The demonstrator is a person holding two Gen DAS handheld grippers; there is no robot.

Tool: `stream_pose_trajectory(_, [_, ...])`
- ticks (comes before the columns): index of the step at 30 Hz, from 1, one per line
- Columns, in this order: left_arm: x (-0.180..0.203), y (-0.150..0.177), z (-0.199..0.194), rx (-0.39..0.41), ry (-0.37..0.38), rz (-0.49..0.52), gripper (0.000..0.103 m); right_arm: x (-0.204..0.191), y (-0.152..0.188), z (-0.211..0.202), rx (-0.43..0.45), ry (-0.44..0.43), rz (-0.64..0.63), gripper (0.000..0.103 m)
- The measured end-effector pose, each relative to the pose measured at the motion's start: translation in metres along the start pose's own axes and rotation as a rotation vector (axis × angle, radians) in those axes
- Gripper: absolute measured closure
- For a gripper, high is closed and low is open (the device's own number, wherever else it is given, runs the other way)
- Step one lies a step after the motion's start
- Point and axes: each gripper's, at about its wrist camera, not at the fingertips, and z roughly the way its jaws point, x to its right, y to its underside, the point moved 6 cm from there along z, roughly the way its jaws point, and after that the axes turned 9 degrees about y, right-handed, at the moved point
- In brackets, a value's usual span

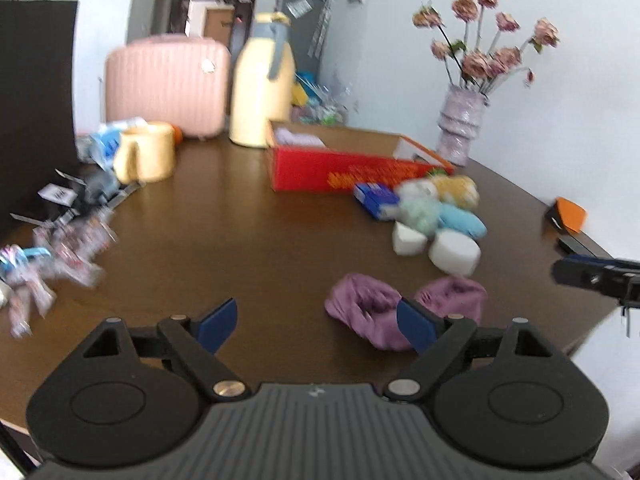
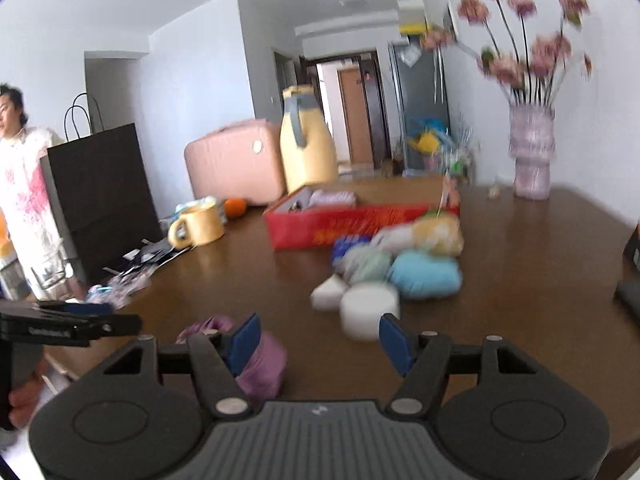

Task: Organize soft objects
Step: 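Close both grippers on the purple fabric on the table, then carry the purple fabric into the red box and open both grippers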

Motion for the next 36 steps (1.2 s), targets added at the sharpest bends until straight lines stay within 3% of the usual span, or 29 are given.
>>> stream_pose_trajectory(3, [0.002,0.006,0.009,-0.03,0.015,-0.009,0.015,-0.009,0.011,0.007,-0.048,-0.003,-0.011,0.038])
stream_pose_trajectory(9, [0.003,0.002,0.028,-0.047,0.076,-0.027,0.02,-0.025,0.009,0.023,-0.058,-0.036,0.021,0.04])
stream_pose_trajectory(11, [0.003,0.0,0.041,-0.074,0.104,-0.03,0.033,-0.032,0.005,0.037,-0.069,-0.043,0.024,0.045])
stream_pose_trajectory(14, [0.0,0.001,0.062,-0.124,0.14,-0.051,0.04,-0.044,0.004,0.058,-0.09,-0.057,0.01,0.053])
stream_pose_trajectory(18, [-0.003,0.002,0.075,-0.134,0.22,-0.091,0.075,-0.05,0.015,0.08,-0.159,-0.05,-0.018,0.077])
stream_pose_trajectory(21, [-0.005,0.004,0.083,-0.149,0.265,-0.113,0.089,-0.045,0.022,0.09,-0.189,-0.059,-0.011,0.085])
stream_pose_trajectory(32, [-0.01,0.003,0.104,-0.148,0.22,-0.114,0.085,-0.038,0.024,0.108,-0.172,-0.056,-0.013,0.087])
stream_pose_trajectory(34, [-0.009,0.002,0.104,-0.147,0.213,-0.109,0.095,-0.037,0.025,0.107,-0.159,-0.06,-0.013,0.089])
stream_pose_trajectory(36, [-0.006,0.001,0.103,-0.141,0.226,-0.107,0.096,-0.038,0.023,0.103,-0.141,-0.075,0.002,0.098])
